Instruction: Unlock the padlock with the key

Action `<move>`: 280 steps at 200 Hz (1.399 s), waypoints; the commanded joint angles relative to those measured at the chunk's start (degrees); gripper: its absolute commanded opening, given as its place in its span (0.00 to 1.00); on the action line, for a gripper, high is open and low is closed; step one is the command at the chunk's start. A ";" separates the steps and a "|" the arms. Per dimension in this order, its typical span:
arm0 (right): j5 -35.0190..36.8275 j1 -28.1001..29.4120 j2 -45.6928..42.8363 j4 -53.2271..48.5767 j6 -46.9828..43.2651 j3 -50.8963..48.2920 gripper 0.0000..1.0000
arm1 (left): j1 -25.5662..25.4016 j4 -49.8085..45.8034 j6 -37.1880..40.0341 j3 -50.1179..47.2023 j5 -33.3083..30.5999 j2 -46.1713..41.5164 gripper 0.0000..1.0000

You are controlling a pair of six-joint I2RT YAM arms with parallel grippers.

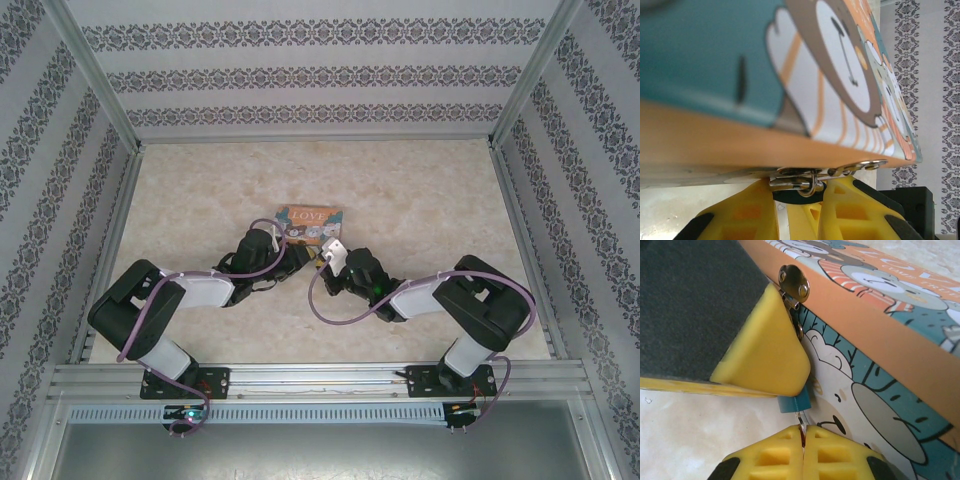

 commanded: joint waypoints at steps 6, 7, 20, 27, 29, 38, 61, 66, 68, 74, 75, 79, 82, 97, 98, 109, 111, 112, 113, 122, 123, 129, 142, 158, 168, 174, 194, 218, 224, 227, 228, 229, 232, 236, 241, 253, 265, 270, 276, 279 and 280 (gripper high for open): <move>-2.59 0.41 -0.17 10.33 -0.22 4.27 0.00 | -1.72 -0.30 0.93 1.45 7.90 -1.56 0.19; -2.76 0.36 -0.17 10.34 -0.13 4.36 0.00 | -1.72 -0.28 0.92 1.42 7.90 -1.56 0.19; -4.49 0.23 -0.26 10.34 0.80 4.59 0.00 | -1.72 -0.34 0.92 1.46 7.88 -1.40 0.19; -5.05 0.23 -0.26 10.34 1.22 4.75 0.00 | -1.72 -0.27 0.95 1.47 7.97 -1.28 0.19; -5.21 0.23 -0.26 10.34 1.27 4.78 0.00 | -1.72 -0.33 0.95 1.47 7.98 -1.29 0.19; -5.39 0.23 -0.17 10.34 1.55 4.95 0.00 | -1.72 -0.35 0.92 1.47 8.00 -1.21 0.19; -5.04 0.21 -0.17 10.25 1.90 4.63 0.00 | -1.72 -0.26 1.01 1.30 7.41 -0.96 0.19; -4.94 0.23 -0.17 10.19 2.07 4.54 0.00 | -1.72 -0.10 1.02 1.17 7.20 -0.86 0.19; -4.90 0.23 -0.13 10.17 2.07 4.49 0.00 | -1.72 -0.09 1.01 1.13 7.17 -0.86 0.19; -4.74 0.23 -0.01 10.16 2.31 4.35 0.00 | -1.72 0.15 1.01 1.12 7.04 -0.75 0.19; -4.71 0.23 -0.01 10.16 2.33 4.31 0.00 | -1.72 0.16 0.97 1.12 7.07 -0.71 0.19; -4.61 0.23 0.10 10.16 2.55 4.19 0.00 | -1.72 0.39 0.92 1.04 6.99 -0.64 0.19; -4.59 0.23 0.17 10.16 2.66 4.05 0.00 | -1.74 0.47 0.93 1.03 6.93 -0.55 0.19; -4.42 0.23 0.73 10.25 3.27 3.50 0.00 | -1.72 1.15 0.86 1.02 6.87 0.08 0.19; -4.41 0.28 0.76 10.25 3.38 3.49 0.00 | -1.72 1.19 0.85 1.03 6.90 0.14 0.19; -4.28 0.23 1.25 10.42 3.87 3.15 0.00 | -1.72 1.76 0.75 0.97 6.84 0.71 0.19; -4.25 0.23 1.37 10.47 3.95 3.11 0.00 | -1.77 1.89 0.75 0.91 6.77 0.83 0.19; -4.24 0.23 1.43 10.49 4.02 3.07 0.00 | -1.74 1.95 0.70 0.93 6.80 0.91 0.19; -4.24 0.23 1.47 10.50 4.06 3.05 0.00 | -1.73 2.03 0.68 0.94 6.82 0.95 0.19; -4.15 0.23 2.03 10.81 4.60 2.73 0.00 | -1.72 2.72 0.62 0.81 6.78 1.50 0.19; -4.15 0.23 2.11 10.84 4.66 2.71 0.00 | -1.72 2.81 0.59 0.79 6.76 1.60 0.19; -4.21 0.23 2.51 11.03 4.99 2.64 0.00 | -1.73 3.34 0.45 0.62 6.67 2.07 0.19; -4.39 0.23 3.52 11.30 5.53 2.43 0.00 | -1.72 4.89 0.08 0.10 6.57 3.06 0.19; -4.56 0.25 4.75 11.73 6.09 2.21 0.00 | -1.72 6.80 -0.63 -0.48 6.40 4.26 0.19; -4.50 0.23 5.30 12.15 6.57 1.90 0.00 | -1.72 7.74 -1.07 -0.88 6.32 5.12 0.19; -4.47 0.23 5.49 12.27 6.76 1.78 0.00 | -1.77 8.26 -1.23 -0.96 6.43 5.52 0.19; -4.58 0.23 6.04 12.10 6.97 1.58 0.00 | -1.72 9.75 -1.60 -1.46 6.49 7.02 0.20; -3.98 0.23 6.88 13.20 7.90 0.63 0.00 | -1.60 11.77 -2.04 -1.81 6.47 8.68 0.20; -3.97 0.23 7.17 13.49 8.19 0.50 0.00 | -1.66 12.35 -2.19 -1.79 6.48 9.11 0.21; -3.97 0.23 7.27 13.57 8.29 0.41 0.00 | -1.62 12.65 -2.31 -1.88 6.52 9.33 0.20; -3.97 0.28 7.33 13.58 8.34 0.32 0.00 | -1.63 12.74 -2.32 -1.87 6.54 9.43 0.20; -4.02 0.25 7.40 13.59 8.46 0.27 0.00 | -1.63 12.83 -2.33 -1.87 6.56 9.47 0.20; -4.05 0.24 7.51 13.67 8.56 0.23 0.00 | -1.63 13.05 -2.41 -1.92 6.50 9.69 0.21; -4.14 0.23 7.68 13.76 8.72 0.10 0.00 | -1.63 13.49 -2.62 -2.00 6.57 9.96 0.20; -4.23 0.23 7.86 13.92 8.88 -0.13 0.00 | -1.68 13.90 -2.75 -2.02 6.45 10.23 0.21; -4.21 0.23 8.10 14.25 9.41 -0.55 0.00 | -1.59 14.58 -2.81 -2.07 6.29 10.81 0.24; -4.06 0.14 8.18 14.51 9.84 -1.05 0.00 | -1.50 14.82 -2.78 -2.21 5.97 11.10 0.26; -3.97 0.14 8.18 14.68 10.02 -1.24 0.00 | -1.46 14.85 -2.77 -2.22 5.88 11.18 0.27; -3.86 0.08 8.26 14.82 10.22 -1.53 0.00 | -1.39 14.94 -2.77 -2.35 5.80 11.13 0.29; -3.87 0.06 8.26 14.87 10.36 -1.62 0.00 | -1.37 14.92 -2.65 -2.31 5.82 11.11 0.30; -3.88 0.06 8.27 14.89 10.39 -1.62 0.00 | -1.37 14.88 -2.67 -2.35 5.80 11.11 0.30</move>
